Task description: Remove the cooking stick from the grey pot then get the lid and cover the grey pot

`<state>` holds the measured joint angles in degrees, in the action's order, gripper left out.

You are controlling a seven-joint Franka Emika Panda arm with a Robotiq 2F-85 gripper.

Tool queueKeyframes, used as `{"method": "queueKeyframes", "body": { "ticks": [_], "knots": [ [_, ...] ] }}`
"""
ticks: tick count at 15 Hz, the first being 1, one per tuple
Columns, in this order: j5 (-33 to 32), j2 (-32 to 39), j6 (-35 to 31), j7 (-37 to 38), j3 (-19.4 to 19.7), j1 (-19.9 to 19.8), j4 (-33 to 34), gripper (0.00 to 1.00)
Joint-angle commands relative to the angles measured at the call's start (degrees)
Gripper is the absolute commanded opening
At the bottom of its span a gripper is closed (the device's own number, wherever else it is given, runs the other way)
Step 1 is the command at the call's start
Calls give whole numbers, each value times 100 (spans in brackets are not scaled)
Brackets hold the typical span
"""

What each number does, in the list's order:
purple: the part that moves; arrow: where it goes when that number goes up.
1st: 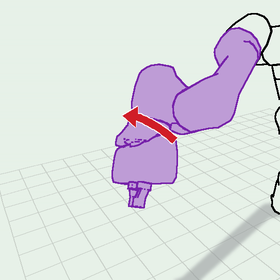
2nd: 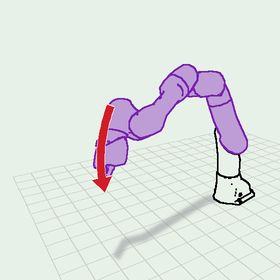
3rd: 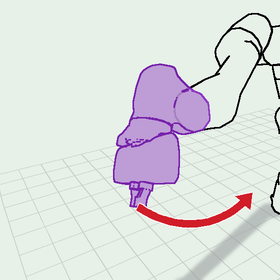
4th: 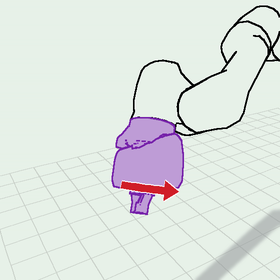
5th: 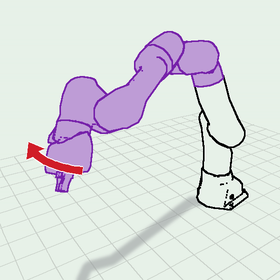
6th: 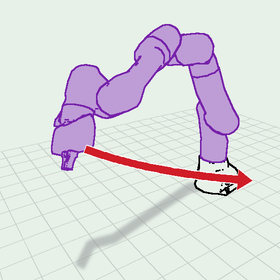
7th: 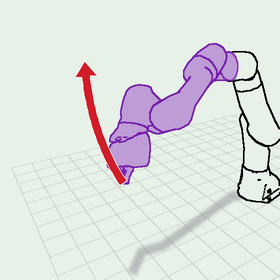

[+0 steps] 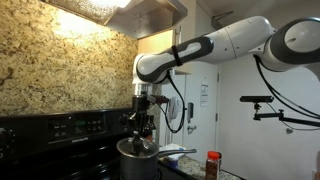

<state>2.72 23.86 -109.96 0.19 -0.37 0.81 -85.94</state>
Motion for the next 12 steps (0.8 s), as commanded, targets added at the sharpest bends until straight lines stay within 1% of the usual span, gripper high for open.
{"method": "queueKeyframes", "body": {
  "ticks": [1, 2, 4, 8, 12],
  "knots": [
    [209, 213, 173, 280, 41, -130, 457, 12],
    [193, 233, 79, 428, 94, -142, 500, 12],
    [272, 297, 111, 539, 133, -222, 677, 12],
    [443, 555, 374, 576, 174, -366, 1095, 12],
    [432, 778, 691, 670, 197, -415, 1318, 12]
  ]
}}
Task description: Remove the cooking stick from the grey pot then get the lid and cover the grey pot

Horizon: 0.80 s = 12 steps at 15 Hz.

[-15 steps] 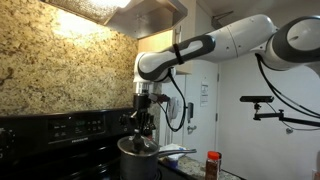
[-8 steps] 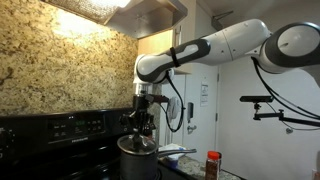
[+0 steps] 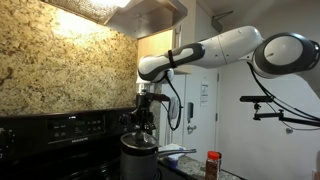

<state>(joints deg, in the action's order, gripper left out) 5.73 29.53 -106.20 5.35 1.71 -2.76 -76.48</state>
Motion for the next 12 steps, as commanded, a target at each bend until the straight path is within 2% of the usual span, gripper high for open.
{"method": "queueKeyframes", "body": {
  "ticks": [1, 12],
  "knots": [
    [139, 264, 352, 150, -14, -69, 419, 12],
    [175, 543, 299, 291, 20, -117, 567, 12]
  ]
}}
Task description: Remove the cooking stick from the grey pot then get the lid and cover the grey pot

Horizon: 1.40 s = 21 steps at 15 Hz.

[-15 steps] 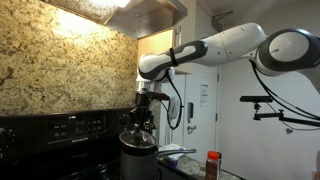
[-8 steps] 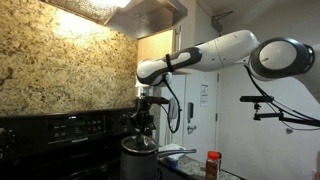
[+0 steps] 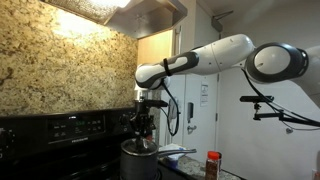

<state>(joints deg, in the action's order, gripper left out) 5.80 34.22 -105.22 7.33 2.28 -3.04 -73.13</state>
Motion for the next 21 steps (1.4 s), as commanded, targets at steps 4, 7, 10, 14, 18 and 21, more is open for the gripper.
{"method": "queueKeyframes", "body": {
  "ticks": [4, 7, 10, 14, 18, 21],
  "knots": [
    [292, 88, 154, 45, -81, -139, 214, 45],
    [293, 57, 110, 28, -70, -101, 217, 58],
    [269, 17, 80, 3, -92, -73, 268, 76],
    [139, -419, -84, -207, -170, 59, -104, 99],
    [-323, -1286, -81, -183, -138, 397, -1014, 100],
    [-628, -1970, -81, -21, -127, 544, -1835, 100]
  ]
}}
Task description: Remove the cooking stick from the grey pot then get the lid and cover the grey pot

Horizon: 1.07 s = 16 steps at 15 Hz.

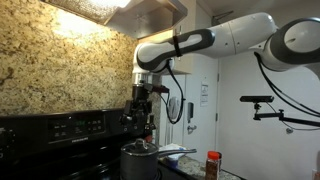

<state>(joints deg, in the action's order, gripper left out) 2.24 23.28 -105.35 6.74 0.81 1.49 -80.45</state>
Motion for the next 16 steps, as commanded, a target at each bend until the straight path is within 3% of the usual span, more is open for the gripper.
{"method": "queueKeyframes", "body": {
  "ticks": [1, 10, 13, 16],
  "knots": [
    [-276, -1126, -33, 55, 11, 76, -1397, 100],
    [-79, -3620, -183, 457, 93, -121, -4200, 100],
    [-91, -4320, 98, 614, 56, -192, -4632, 100],
    [-125, -4542, 521, 417, 30, -179, -4553, 100]
  ]
}}
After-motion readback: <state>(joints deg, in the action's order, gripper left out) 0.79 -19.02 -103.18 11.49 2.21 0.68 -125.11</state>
